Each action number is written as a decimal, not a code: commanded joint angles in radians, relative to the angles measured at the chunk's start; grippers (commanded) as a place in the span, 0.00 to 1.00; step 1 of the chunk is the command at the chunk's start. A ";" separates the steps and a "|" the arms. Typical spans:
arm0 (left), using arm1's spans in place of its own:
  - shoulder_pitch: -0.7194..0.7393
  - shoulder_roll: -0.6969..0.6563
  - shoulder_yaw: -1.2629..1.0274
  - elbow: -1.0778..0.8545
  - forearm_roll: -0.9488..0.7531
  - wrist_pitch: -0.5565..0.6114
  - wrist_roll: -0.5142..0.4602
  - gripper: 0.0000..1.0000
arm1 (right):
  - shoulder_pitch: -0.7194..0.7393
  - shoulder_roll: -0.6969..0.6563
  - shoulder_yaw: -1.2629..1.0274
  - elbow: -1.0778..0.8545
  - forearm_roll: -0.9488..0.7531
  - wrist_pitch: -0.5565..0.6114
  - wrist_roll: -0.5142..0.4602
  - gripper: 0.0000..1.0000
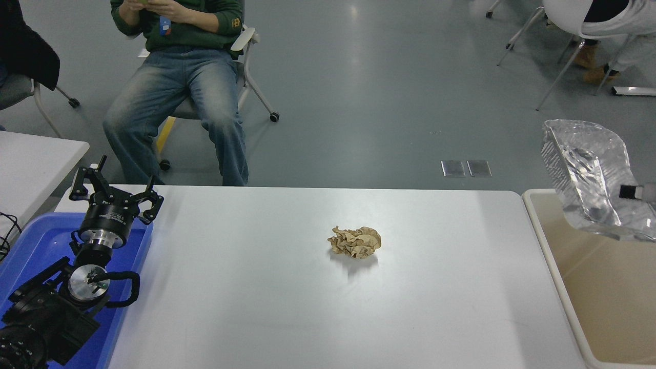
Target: Clean the table surface
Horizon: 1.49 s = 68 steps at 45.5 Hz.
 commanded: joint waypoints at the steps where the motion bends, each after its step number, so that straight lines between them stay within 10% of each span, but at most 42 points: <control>1: 0.000 0.000 0.000 0.000 0.000 0.000 0.001 1.00 | -0.122 0.057 0.005 -0.160 -0.005 -0.026 0.029 0.00; 35: 0.000 0.000 0.000 0.000 0.000 0.000 0.001 1.00 | -0.668 0.561 -0.008 -0.991 0.114 -0.269 0.069 0.00; 68: 0.000 0.000 0.000 0.000 0.000 0.000 0.001 1.00 | -0.705 0.707 -0.028 -1.038 0.122 -0.272 -0.210 0.00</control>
